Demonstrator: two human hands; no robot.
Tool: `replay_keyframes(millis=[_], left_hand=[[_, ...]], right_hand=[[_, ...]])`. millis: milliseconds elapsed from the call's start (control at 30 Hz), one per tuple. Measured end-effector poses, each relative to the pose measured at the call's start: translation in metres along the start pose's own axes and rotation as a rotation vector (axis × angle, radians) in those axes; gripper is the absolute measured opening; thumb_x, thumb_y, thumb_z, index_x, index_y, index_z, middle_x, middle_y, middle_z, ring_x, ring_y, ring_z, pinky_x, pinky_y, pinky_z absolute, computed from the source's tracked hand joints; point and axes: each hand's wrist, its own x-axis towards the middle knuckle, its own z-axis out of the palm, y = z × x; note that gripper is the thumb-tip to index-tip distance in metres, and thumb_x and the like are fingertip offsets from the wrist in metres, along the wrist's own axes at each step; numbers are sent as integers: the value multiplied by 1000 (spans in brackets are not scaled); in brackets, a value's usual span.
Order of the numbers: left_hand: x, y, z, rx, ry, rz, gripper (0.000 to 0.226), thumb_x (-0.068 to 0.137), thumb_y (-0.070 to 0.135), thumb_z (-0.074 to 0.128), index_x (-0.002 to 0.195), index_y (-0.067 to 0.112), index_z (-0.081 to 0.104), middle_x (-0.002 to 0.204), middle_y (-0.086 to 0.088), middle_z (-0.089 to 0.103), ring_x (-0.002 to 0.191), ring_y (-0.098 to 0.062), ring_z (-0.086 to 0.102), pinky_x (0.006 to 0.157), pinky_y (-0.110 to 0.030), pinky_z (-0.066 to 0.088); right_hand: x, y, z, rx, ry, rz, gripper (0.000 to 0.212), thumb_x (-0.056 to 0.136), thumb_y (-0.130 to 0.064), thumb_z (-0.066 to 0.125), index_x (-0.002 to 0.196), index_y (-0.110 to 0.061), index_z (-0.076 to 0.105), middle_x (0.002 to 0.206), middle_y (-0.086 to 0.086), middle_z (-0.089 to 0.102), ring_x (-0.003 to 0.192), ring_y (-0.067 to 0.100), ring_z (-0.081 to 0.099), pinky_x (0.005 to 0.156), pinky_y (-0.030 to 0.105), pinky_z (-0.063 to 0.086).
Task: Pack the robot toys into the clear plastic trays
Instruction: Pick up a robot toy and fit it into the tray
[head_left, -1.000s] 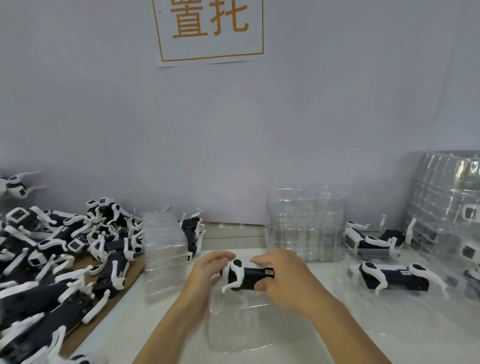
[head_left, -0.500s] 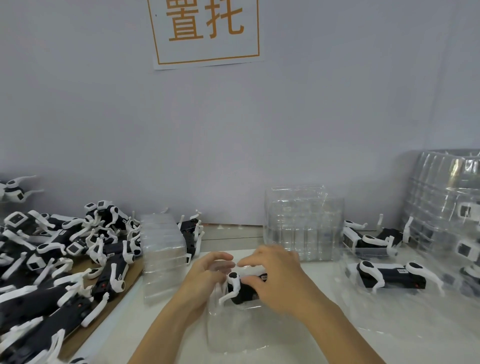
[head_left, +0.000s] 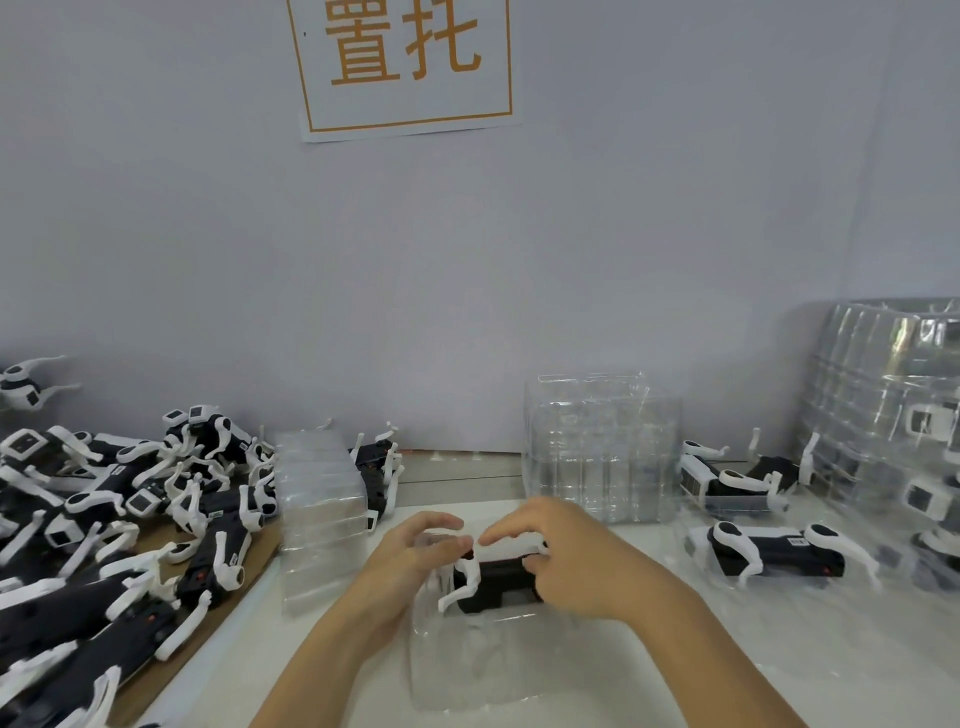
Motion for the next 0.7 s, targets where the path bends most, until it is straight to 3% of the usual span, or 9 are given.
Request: replay_keyframes(millis=[67,167,267,367,433,467,533,600,700], left_hand=[[1,-1,-1,-11,17,-1,30,82,20,79,109,14,68,87,0,76,90,-19,61,90,-33,42],[2,-2,-1,4,-13,-4,24,85,18,75,108,15,68,85,4,75,91,-18,61,91,-32,42],[2,1,1,101,13,32,20,86,25,76,104,22,69,87,8,75,94,-16,63,89,-29,43],[3,9,2,424,135,203,20,84,34,77,101,36,66,105,12,67,104,-8,61,90,-25,47],[-1,21,7,650,126,342,23,83,46,74,103,46,61,115,22,59,112,1,53,96,-23,42],[-4,27,12,734,65,369,30,79,57,71,105,48,60,120,26,55,116,5,48,99,-23,39],[-8,31,25,909,-109,330,65,60,83,62,117,51,56,134,28,48,127,1,41,108,-26,33],[-9,28,38,1121,-194,262,93,46,95,52,128,52,48,153,13,35,142,-14,28,118,-40,21],[-10,25,43,1195,-178,259,91,48,88,56,130,50,44,157,9,28,141,-20,23,118,-40,12]], right_hand=[[-1,10,-11,-71,30,97,58,85,4,55,116,-44,64,110,-14,52,110,10,52,99,31,47],[-2,19,-18,-85,118,178,41,86,1,64,109,-32,71,92,-17,53,89,6,58,75,16,50],[1,20,-9,-141,234,186,38,87,1,64,110,-27,74,98,-9,61,87,10,61,74,19,50],[3,26,-7,-130,244,175,32,88,-3,65,108,-26,76,93,-12,63,84,9,60,73,19,48],[4,31,-12,-50,224,159,29,87,-5,68,104,-26,77,87,-18,63,83,2,62,69,11,47],[3,33,-13,-20,223,144,27,88,-7,68,104,-27,77,86,-18,64,82,-2,62,66,8,44],[3,34,-14,18,260,102,24,91,-12,67,105,-29,77,87,-21,66,81,-7,61,64,6,42],[2,35,-16,34,316,67,23,95,-18,62,106,-33,75,94,-22,68,85,-7,61,67,6,43],[1,37,-22,63,428,41,24,97,-18,58,107,-32,75,99,-21,69,86,-6,61,69,6,44]])
